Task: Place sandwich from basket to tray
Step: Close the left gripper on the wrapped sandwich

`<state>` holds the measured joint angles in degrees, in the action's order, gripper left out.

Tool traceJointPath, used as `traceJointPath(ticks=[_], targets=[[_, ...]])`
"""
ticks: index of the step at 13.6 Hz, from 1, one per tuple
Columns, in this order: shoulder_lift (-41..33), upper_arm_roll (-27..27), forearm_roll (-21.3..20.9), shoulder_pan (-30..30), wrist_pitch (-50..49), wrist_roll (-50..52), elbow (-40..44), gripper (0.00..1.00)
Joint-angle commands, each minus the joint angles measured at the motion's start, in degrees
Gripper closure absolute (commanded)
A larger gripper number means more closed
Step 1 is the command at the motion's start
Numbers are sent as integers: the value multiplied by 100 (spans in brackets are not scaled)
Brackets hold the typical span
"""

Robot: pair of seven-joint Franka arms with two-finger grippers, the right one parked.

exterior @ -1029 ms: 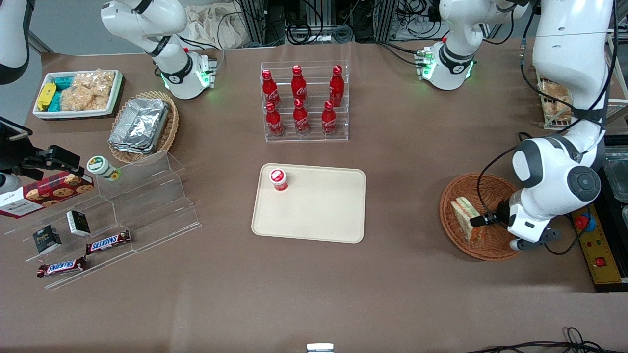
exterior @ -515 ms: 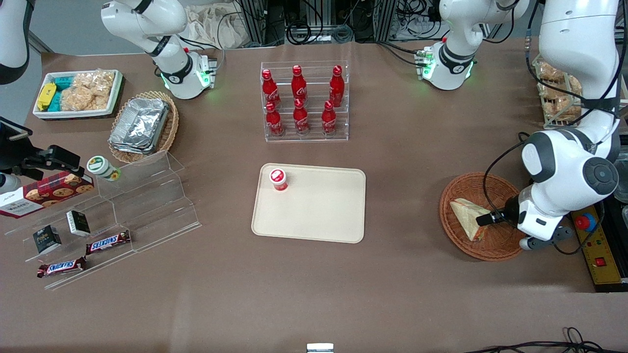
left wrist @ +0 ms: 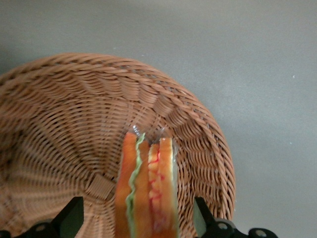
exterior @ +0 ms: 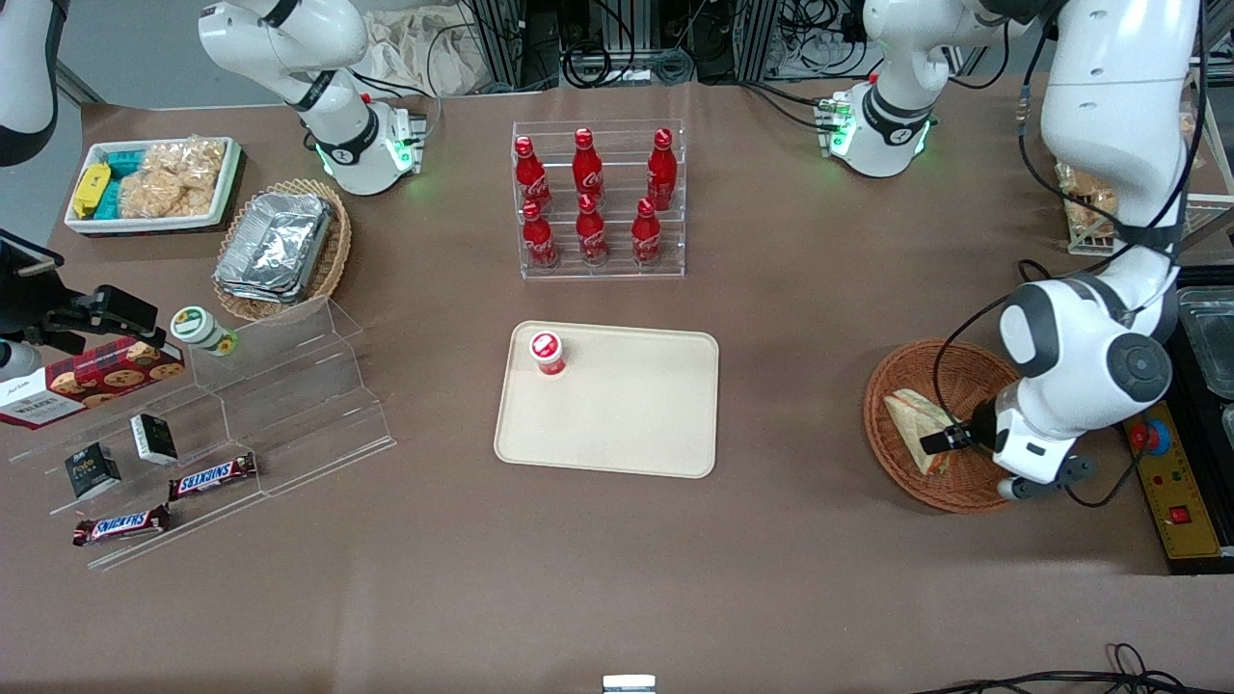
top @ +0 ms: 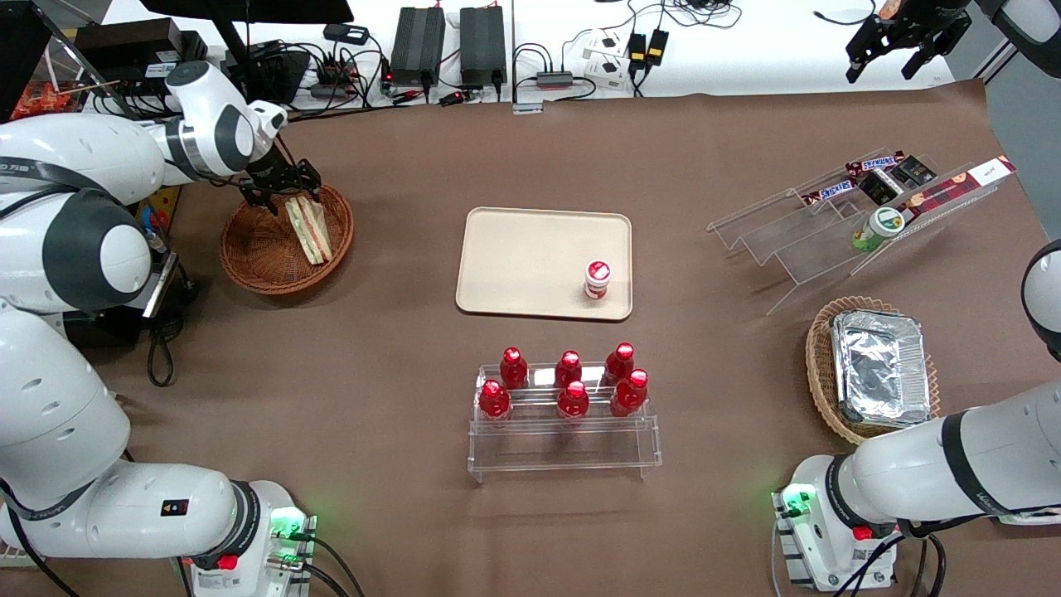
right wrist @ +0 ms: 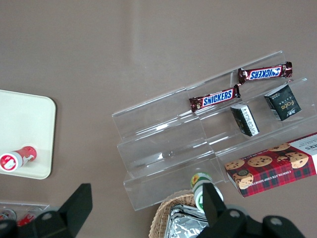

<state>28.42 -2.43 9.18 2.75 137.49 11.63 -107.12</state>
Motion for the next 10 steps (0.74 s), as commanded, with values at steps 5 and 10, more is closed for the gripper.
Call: traceJointPath(ticks=[5, 10], targets=[[58, 50, 14, 23, 58, -46, 51, 67], [-521, 59, -470, 23, -1221, -29, 471, 91]])
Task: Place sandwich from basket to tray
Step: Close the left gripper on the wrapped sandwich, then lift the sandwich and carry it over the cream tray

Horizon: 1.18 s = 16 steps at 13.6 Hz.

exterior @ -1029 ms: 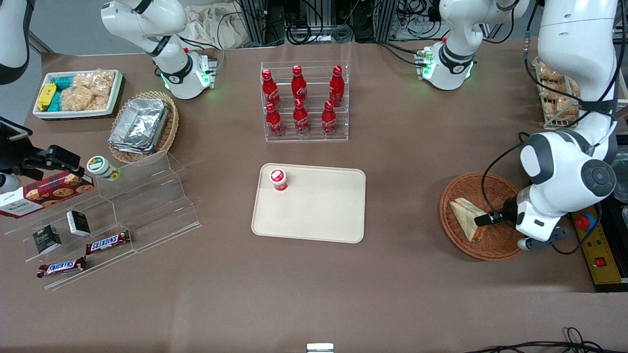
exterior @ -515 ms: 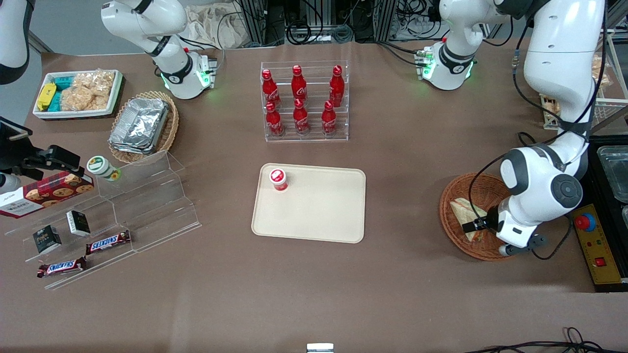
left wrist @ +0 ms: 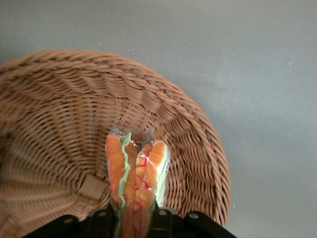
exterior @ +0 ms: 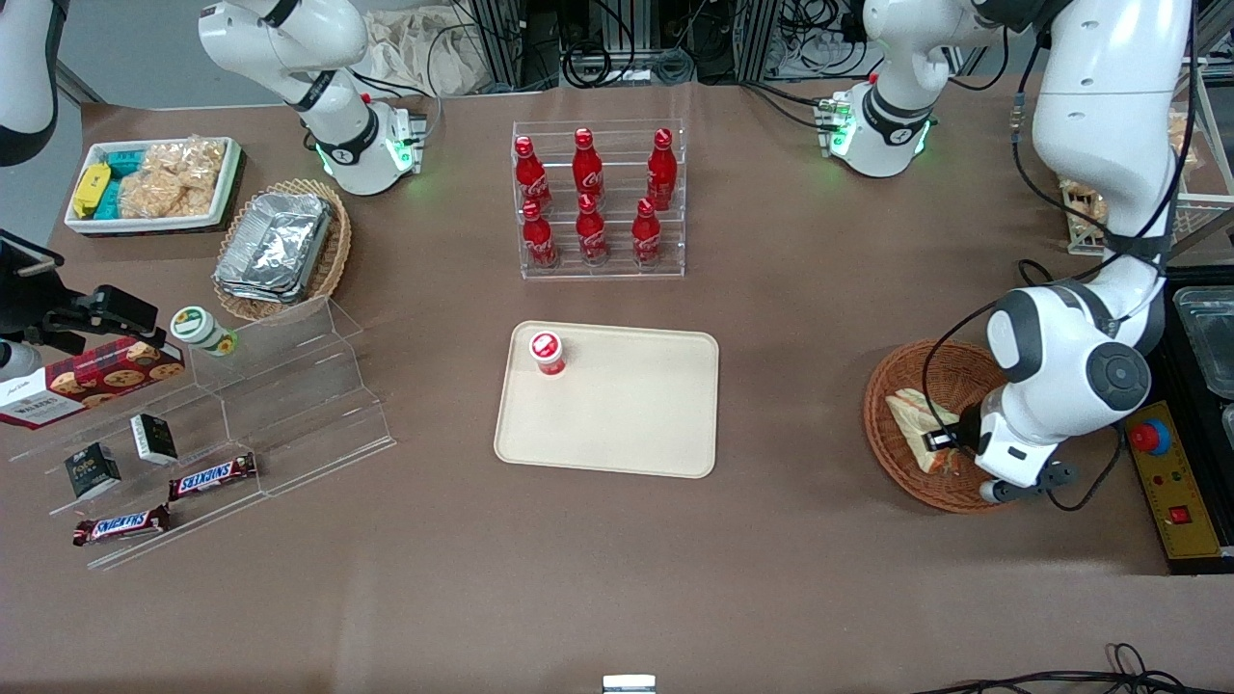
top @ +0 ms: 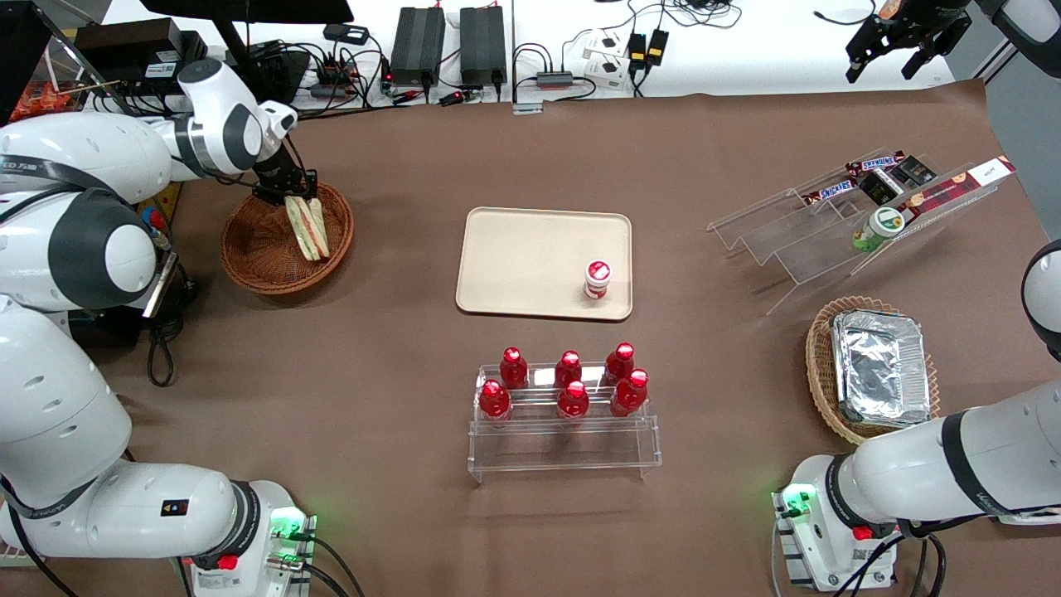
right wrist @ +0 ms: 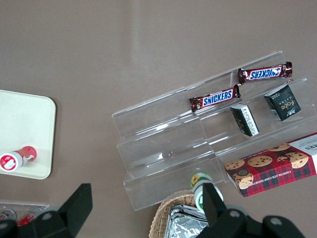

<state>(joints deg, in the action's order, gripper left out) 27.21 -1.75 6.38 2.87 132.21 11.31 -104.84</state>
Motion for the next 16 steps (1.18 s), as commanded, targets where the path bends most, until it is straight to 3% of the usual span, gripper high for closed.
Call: traceJointPath(ticks=[1, 5, 11, 16], targets=[[-513, -10, -242, 20, -1201, -6, 523, 91], [-953, 288, -918, 20, -2995, 2, 1543, 95], [-1805, 938, -1156, 20, -4737, 133, 2134, 98], [-1851, 2325, -1218, 12, -5161, 2133, 2459, 98]])
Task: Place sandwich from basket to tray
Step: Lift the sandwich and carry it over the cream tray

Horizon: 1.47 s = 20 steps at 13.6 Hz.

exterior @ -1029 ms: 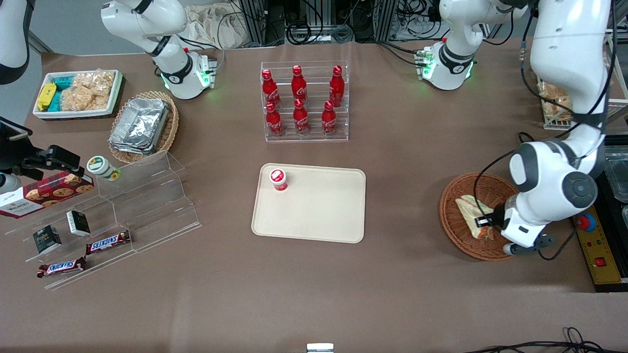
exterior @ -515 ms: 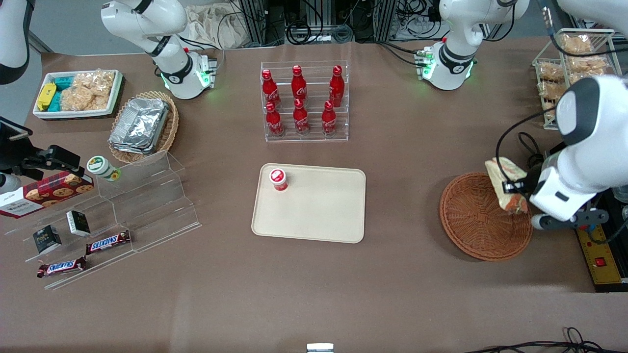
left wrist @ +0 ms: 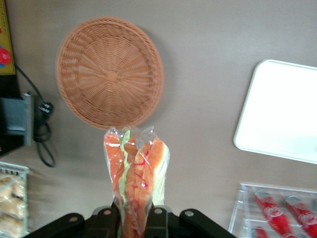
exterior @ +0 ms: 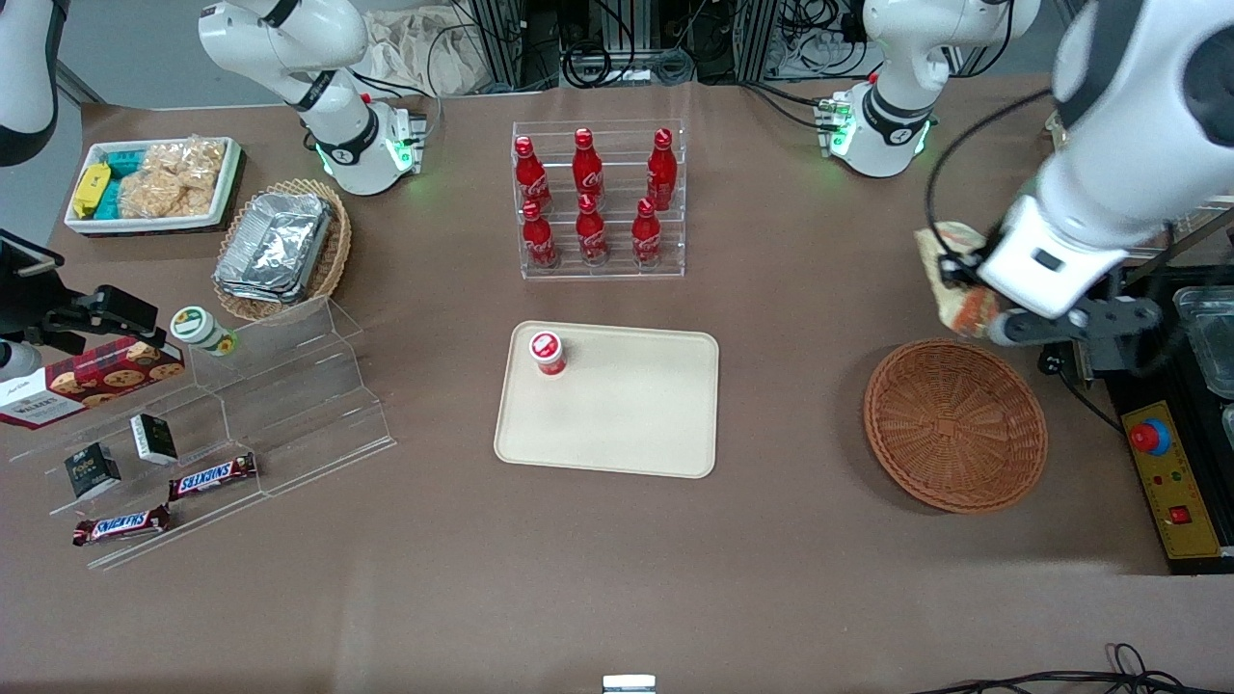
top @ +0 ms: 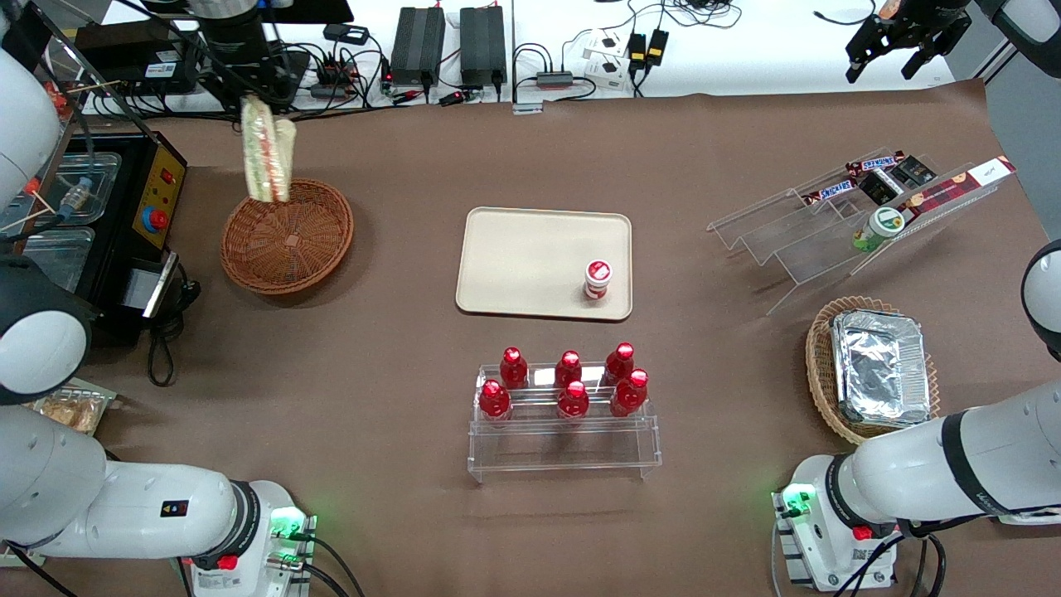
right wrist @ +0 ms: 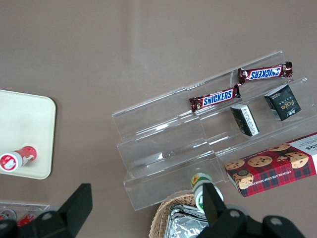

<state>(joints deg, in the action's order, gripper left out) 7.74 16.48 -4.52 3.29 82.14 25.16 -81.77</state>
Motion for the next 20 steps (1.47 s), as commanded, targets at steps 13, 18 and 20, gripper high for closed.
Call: traceJointPath(ticks=[13, 18, 20], targets=[[2976, 1709, -1154, 610, 2313, 3406, 73, 98], [3953, 1701, -1762, 778, 3141, 3794, 126, 99], [4147, 1631, -1868, 910, 3167, 3803, 292, 98]])
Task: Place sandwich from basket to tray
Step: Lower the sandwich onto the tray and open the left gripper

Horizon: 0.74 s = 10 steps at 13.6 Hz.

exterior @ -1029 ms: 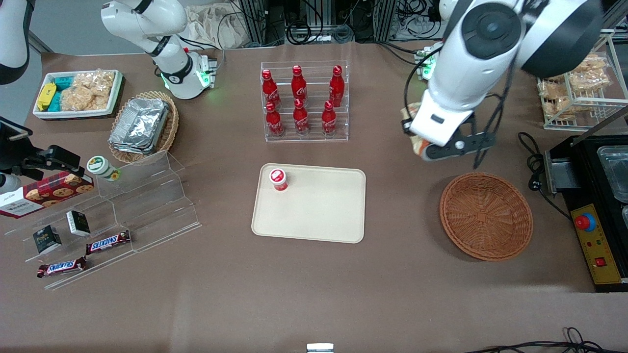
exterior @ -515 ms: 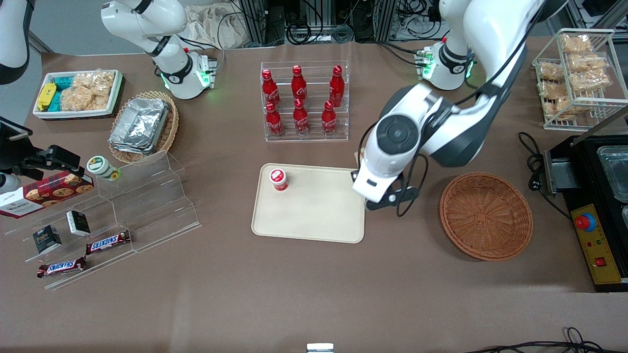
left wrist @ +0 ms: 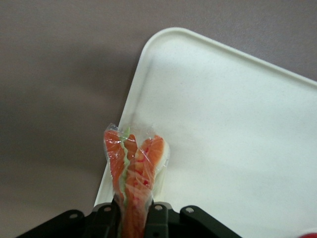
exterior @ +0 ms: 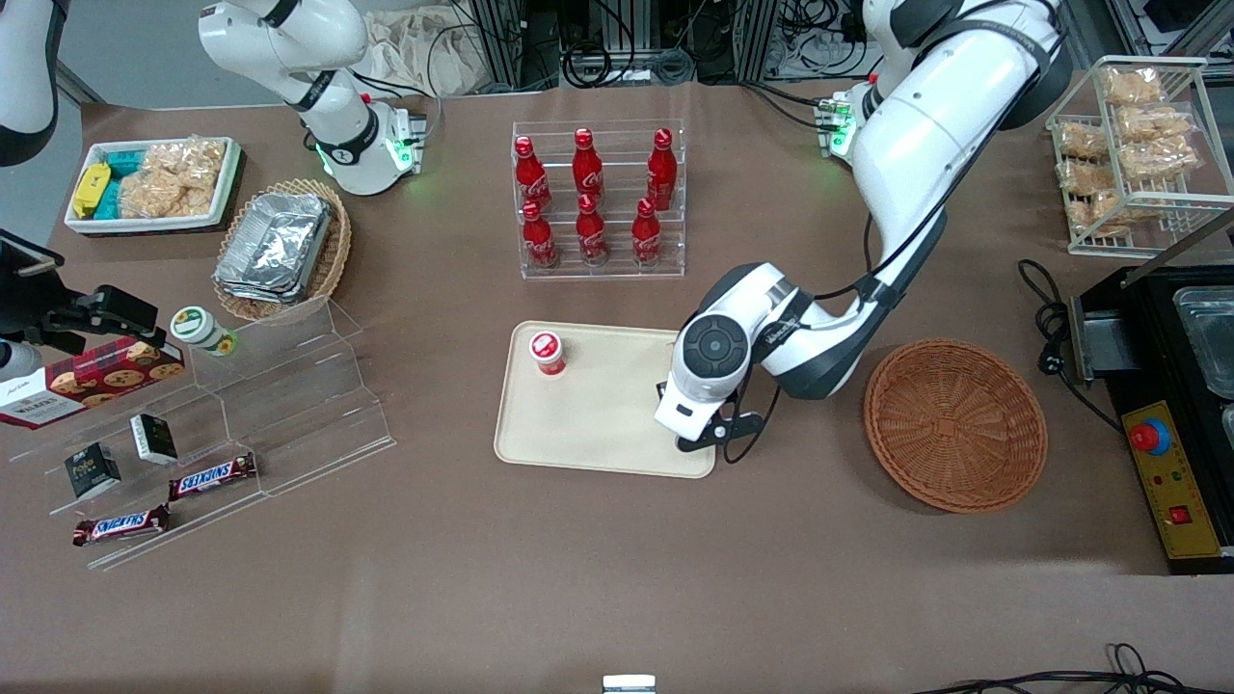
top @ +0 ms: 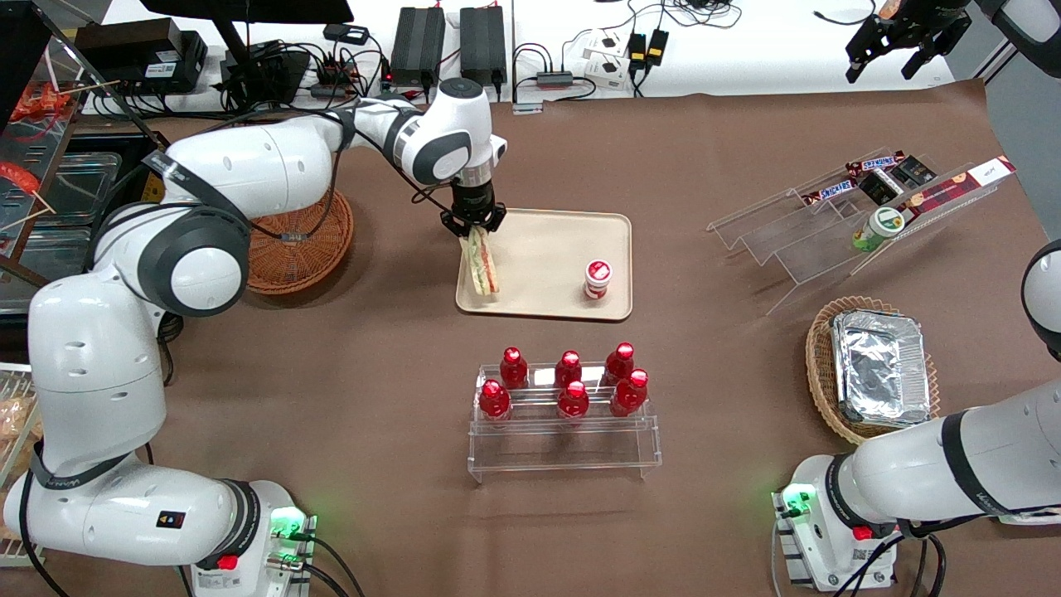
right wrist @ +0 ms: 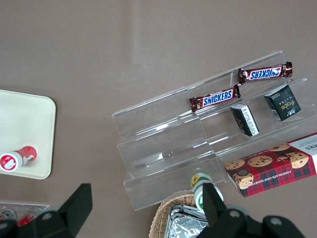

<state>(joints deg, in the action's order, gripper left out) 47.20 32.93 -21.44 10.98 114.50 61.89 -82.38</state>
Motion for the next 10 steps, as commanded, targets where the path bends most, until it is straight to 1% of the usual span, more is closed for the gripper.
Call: traceJointPath(ticks=[1, 2, 3, 5, 6, 7, 8, 10], targets=[[280, -32, -193, 167, -51, 130, 397, 93], [315, -67, -193, 211, 36, 130, 415, 83], [316, -163, -185, 228, 185, 130, 407, 68], [325, -243, -176, 290, 309, 182, 407, 29], [307, -261, -185, 290, 310, 339, 407, 8], [272, -261, -193, 290, 310, 411, 415, 1], [194, -261, -193, 281, 283, 542, 416, 1], [-331, -270, -211, 255, 178, 1076, 407, 1]])
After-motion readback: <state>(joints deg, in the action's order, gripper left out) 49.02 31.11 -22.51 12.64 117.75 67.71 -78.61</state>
